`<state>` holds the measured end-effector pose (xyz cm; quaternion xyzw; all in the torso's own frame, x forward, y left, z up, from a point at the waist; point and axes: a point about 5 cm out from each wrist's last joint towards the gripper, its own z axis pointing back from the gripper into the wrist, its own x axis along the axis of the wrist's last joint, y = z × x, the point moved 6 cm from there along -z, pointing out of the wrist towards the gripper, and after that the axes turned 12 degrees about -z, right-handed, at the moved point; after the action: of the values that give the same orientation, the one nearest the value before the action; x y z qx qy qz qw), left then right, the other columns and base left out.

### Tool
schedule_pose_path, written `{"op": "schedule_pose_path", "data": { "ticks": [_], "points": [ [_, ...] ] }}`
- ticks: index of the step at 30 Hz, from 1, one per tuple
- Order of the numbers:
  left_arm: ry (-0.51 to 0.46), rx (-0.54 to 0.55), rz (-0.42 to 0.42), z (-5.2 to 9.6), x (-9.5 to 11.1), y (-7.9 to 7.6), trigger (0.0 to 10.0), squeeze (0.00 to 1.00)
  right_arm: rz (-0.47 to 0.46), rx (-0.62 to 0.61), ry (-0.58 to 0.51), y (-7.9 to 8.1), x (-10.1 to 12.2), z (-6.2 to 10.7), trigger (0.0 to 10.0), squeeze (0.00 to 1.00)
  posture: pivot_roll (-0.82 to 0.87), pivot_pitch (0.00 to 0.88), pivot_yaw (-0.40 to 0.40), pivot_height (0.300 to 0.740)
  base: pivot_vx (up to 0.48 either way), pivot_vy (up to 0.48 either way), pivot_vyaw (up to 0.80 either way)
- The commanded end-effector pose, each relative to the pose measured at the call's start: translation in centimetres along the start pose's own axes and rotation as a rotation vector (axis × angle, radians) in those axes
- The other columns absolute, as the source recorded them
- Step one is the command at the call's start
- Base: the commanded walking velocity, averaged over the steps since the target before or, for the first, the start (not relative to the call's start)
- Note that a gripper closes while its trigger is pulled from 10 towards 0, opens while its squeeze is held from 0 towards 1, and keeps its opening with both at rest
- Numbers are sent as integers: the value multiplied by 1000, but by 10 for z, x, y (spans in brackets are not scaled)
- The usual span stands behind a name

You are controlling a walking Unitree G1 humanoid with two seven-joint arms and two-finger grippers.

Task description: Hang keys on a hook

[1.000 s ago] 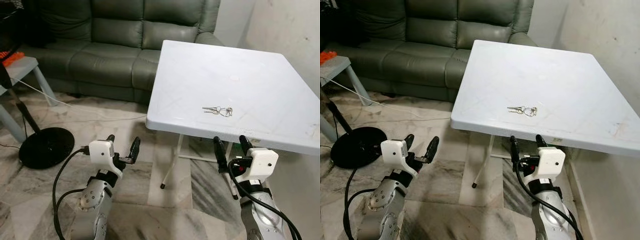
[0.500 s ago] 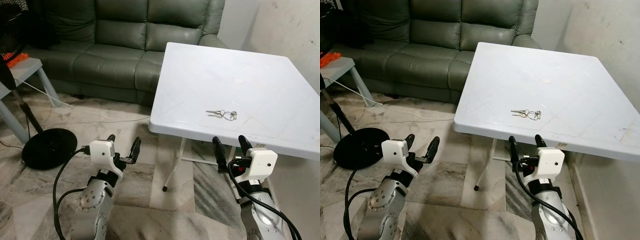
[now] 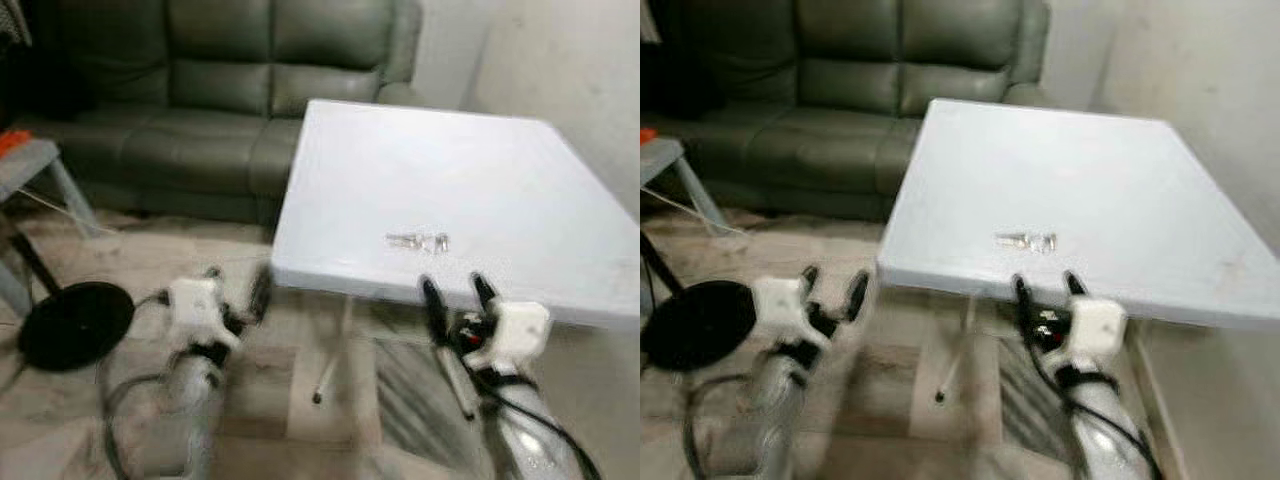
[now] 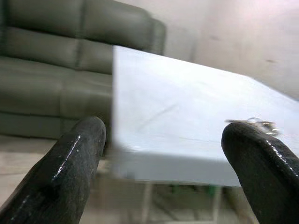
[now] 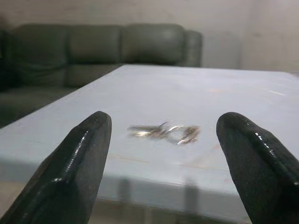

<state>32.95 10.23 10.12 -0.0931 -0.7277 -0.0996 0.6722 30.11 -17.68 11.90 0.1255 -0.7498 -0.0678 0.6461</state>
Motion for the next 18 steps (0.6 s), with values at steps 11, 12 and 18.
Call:
{"op": "schedule_pose_path", "data": {
  "ticks": [11, 12, 18],
  "points": [
    [2, 29, -20, 2, 2, 13, 10000, 0, -18, 34, -17, 11, 3, -4, 10000, 0, 22, 61, -58, 740, 373, 0, 0],
    [3, 30, -20, 2, 2, 13, 10000, 0, -19, 34, -17, 11, 3, -4, 10000, 0, 23, 58, -60, 740, 375, 0, 0],
    [1, 29, -12, 1, 2, 12, 10000, 0, -17, 40, -17, 12, 3, -5, 10000, 0, 25, 53, -63, 740, 367, 0, 0]
  ]
}}
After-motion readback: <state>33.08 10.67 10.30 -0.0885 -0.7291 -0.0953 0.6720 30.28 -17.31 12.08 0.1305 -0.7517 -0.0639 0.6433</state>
